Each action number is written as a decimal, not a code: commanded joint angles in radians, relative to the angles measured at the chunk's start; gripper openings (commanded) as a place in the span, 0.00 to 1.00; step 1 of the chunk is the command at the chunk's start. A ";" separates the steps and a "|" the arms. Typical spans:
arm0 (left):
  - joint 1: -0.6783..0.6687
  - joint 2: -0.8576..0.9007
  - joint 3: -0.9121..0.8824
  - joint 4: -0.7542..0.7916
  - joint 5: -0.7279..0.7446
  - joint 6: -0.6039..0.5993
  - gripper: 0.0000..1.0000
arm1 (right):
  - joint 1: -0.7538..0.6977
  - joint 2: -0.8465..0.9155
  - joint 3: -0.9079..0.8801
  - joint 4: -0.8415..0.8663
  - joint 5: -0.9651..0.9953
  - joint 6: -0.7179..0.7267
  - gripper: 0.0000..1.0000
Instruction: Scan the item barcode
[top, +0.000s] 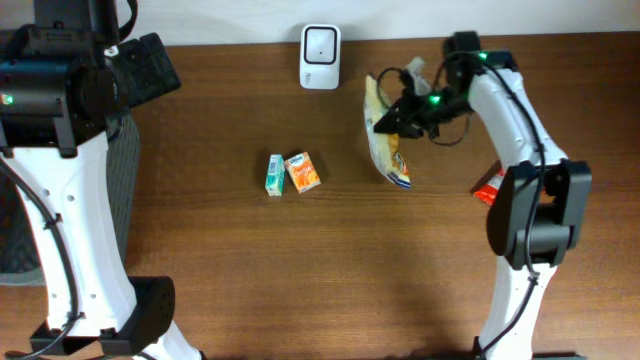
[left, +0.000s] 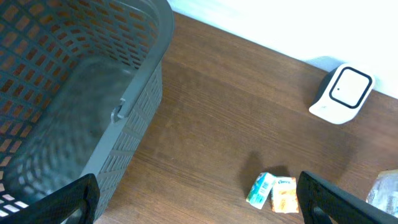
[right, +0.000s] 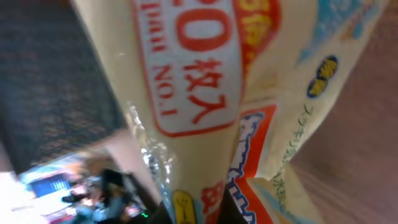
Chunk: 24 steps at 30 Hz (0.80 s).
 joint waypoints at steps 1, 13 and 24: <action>0.000 0.000 -0.002 -0.002 -0.007 0.012 0.99 | -0.067 0.002 -0.181 0.106 -0.314 -0.029 0.04; 0.000 0.000 -0.002 -0.002 -0.007 0.012 0.99 | -0.336 -0.055 -0.257 0.013 0.498 0.069 0.49; 0.000 0.000 -0.002 -0.002 -0.007 0.012 0.99 | -0.024 -0.066 -0.010 -0.305 0.806 -0.025 0.04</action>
